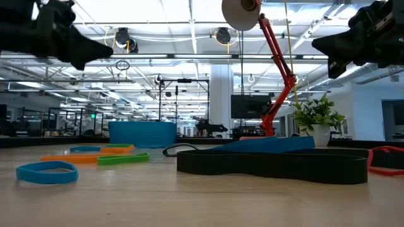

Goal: Pick and place rubber bands into bin
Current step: Put the top green rubber band into the blue container

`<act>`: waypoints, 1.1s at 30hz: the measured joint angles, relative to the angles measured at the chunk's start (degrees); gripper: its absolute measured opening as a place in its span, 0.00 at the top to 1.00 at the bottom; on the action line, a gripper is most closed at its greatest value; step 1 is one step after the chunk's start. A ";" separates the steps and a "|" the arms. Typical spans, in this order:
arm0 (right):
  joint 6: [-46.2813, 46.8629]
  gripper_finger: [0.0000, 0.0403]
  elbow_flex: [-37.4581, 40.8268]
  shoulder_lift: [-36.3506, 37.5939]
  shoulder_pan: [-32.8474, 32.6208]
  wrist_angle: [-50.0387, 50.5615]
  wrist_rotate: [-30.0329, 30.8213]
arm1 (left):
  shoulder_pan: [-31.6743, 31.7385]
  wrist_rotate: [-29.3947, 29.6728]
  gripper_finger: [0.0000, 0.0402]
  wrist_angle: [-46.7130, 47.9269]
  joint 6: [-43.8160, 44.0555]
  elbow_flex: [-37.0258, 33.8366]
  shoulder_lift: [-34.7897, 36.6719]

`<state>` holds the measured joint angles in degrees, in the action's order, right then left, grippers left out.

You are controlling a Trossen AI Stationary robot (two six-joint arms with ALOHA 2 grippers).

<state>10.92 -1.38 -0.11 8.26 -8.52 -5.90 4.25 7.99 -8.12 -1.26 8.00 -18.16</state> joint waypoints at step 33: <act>1.88 0.98 -0.01 -0.41 0.01 0.51 11.85 | 8.01 3.02 0.88 19.95 -9.37 34.86 -66.04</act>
<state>12.80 -1.39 -0.51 8.27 -8.01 5.96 12.26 11.01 11.82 -10.63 42.85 -84.19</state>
